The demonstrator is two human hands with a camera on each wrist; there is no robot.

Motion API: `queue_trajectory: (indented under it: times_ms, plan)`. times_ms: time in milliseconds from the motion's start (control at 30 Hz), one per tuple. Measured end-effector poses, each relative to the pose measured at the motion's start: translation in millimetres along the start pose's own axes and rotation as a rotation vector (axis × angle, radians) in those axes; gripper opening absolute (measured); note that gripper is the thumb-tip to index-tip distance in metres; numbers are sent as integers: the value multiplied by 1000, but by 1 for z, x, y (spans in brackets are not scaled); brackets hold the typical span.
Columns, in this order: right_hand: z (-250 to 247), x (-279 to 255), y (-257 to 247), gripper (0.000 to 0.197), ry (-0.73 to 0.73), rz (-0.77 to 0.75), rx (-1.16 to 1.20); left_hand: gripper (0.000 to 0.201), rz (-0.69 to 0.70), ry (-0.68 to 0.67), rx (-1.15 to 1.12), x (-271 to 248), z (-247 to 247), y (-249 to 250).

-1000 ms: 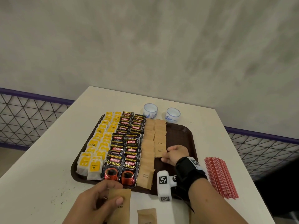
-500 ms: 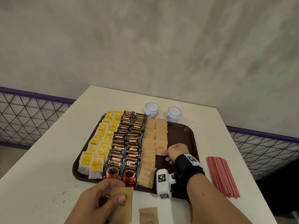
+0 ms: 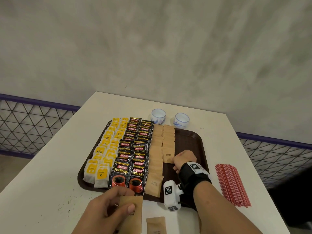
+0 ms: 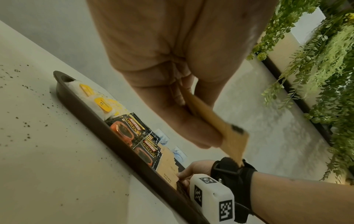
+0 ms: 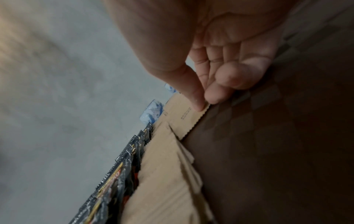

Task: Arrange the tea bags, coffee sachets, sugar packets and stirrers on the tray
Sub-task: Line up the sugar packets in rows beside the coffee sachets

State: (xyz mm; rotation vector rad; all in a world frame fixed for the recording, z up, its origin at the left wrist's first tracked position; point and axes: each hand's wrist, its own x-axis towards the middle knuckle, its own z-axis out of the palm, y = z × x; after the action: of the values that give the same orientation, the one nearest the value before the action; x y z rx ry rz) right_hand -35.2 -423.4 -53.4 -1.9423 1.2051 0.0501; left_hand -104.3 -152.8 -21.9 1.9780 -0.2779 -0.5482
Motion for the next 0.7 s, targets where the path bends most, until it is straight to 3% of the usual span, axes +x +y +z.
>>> queue_trajectory:
  times_ms: [300, 500, 700]
  plan:
    - [-1, 3, 1, 21, -7, 3, -25, 21, -15, 12, 8, -1, -4, -2]
    - [-4, 6, 4, 10, -27, -1, -56, 21, -17, 10, 39, 1, -3, -7]
    - [-3, 10, 5, 23, -39, 24, -99, 21, -23, 4, 47, 2, -3, -7]
